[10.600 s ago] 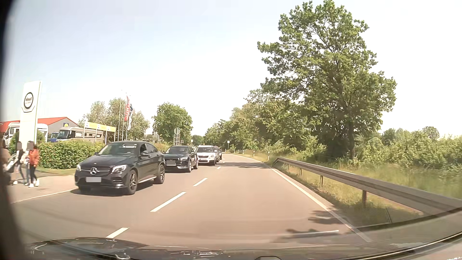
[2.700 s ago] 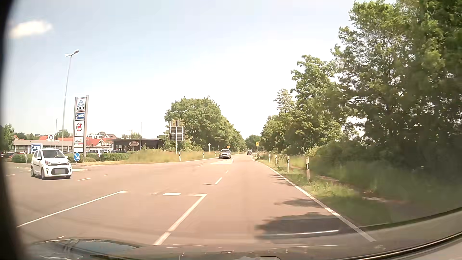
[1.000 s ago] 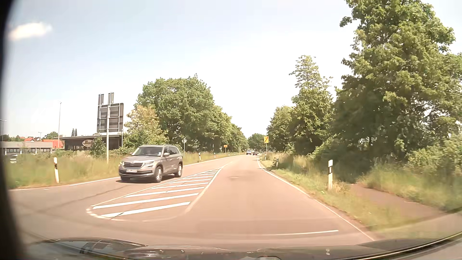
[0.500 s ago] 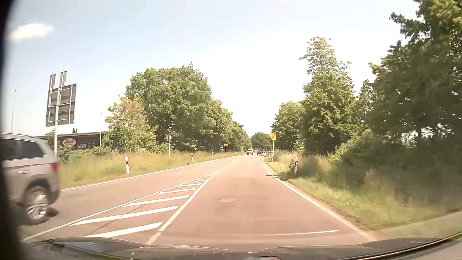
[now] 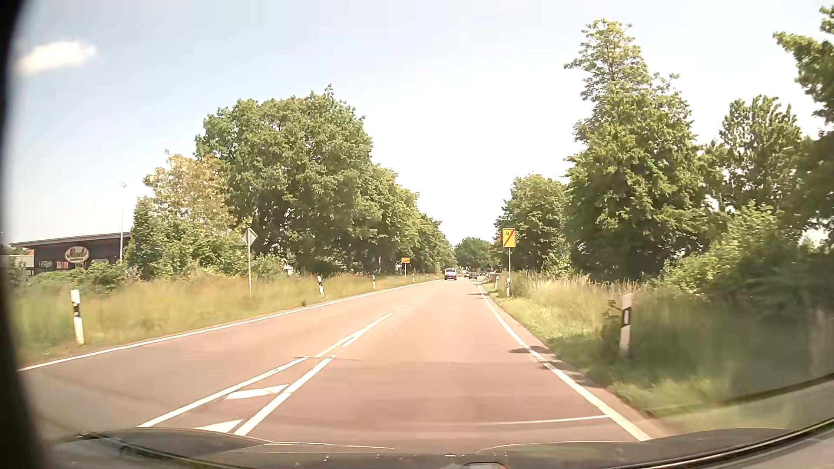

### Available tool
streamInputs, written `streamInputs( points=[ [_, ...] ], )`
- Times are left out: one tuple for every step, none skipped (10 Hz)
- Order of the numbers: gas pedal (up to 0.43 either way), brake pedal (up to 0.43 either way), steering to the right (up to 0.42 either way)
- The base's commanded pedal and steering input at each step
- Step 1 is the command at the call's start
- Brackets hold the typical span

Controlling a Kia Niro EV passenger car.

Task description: Follow the waypoints while adhering to traffic rules and regulations

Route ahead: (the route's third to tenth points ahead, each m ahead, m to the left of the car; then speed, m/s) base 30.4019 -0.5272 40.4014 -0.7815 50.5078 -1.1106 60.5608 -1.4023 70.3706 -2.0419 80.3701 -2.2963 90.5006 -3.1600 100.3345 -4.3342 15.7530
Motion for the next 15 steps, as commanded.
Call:
streamInputs(
  points=[
    [0.240, 0.000, 0.002],
    [0.240, 0.000, 0.002],
    [0.240, 0.000, 0.003],
    [0.248, 0.000, 0.005],
    [0.260, 0.000, 0.010],
    [0.311, 0.000, 0.011],
    [0.319, 0.000, 0.010],
    [0.319, 0.000, 0.008],
    [0.331, 0.000, 0.007],
    [0.331, 0.000, 0.007],
    [0.331, 0.000, 0.007],
    [0.331, 0.000, 0.006],
    [0.331, 0.000, 0.006],
    [0.331, 0.000, 0.006],
    [0.331, 0.000, 0.005]
  ],
)
